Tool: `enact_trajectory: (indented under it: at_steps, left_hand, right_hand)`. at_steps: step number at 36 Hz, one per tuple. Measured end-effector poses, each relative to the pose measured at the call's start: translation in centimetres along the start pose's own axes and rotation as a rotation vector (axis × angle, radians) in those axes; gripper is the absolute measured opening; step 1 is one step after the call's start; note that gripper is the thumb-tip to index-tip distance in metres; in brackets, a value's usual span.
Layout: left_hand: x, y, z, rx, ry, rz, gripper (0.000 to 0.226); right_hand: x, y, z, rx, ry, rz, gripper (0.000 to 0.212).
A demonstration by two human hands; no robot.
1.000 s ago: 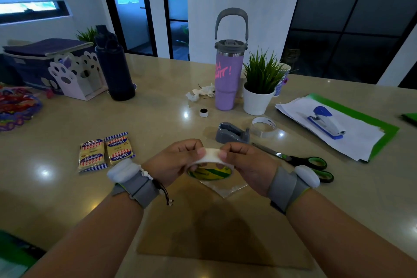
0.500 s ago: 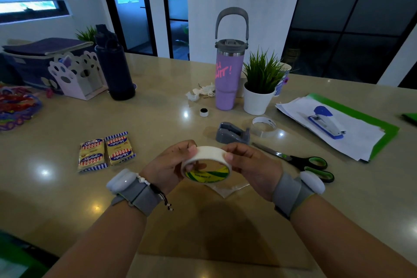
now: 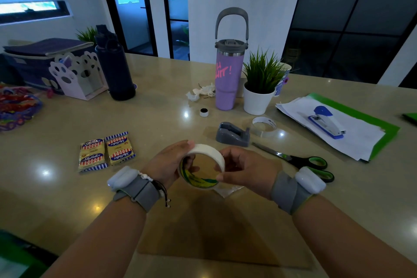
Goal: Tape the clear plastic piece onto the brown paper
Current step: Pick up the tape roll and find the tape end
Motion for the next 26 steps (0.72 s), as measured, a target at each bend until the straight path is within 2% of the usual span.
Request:
enact_trajectory:
  at_steps: [4,7,9,12,16,18,20,26]
  left_hand:
    - [-0.1,-0.6,0.6,-0.11,-0.266,-0.057,0.029]
    - [-1.0,-0.1,0.9,-0.255,-0.446,-0.205,0.013]
    - [-1.8,0.7,0.5,-0.292,-0.531,-0.324,0.003]
    - [-1.7,1.3,-0.4,-0.183,-0.625,-0.365,0.011]
    - [-0.4,1.5,-2.7,-0.005,-0.937,-0.285,0.021]
    - [0.0,1.4,-3.4,-0.009,-1.096,-0.304,0.031]
    - [-0.1,1.4,-3.9,-0.033,-1.208,-0.379,0.031]
    - [-0.2,1.4,-4.1,-0.007,-1.237,-0.458,0.014]
  right_hand:
    - [-0.2,-0.5,0.4,-0.115,0.108,0.005,0.018]
    - [-1.1,-0.7,1.2,-0.227,0.081,-0.037,0.019]
    - [-1.6,-0.7,1.6,-0.283,0.033,-0.066,0.018]
    - [-2.1,-0.8,1.8,-0.321,-0.05,-0.1,0.017]
    - [-2.0,-0.9,1.4,-0.317,-0.162,-0.105,0.024]
    - [-2.0,-0.9,1.2,-0.323,-0.199,-0.113,0.03]
    - [-2.0,-0.9,1.2,-0.341,-0.228,-0.124,0.03]
    - [-2.4,-0.7,1.1,-0.347,-0.267,-0.157,0.03]
Point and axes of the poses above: each hand's wrist, its own y-axis away from the middle knuckle, its own z-axis out of the back of the hand, x = y × z, the point moved 5 cm from there along -y, towards the middle knuckle, and after that the axes turned 8 degrees about z, right-handed, at the moved point
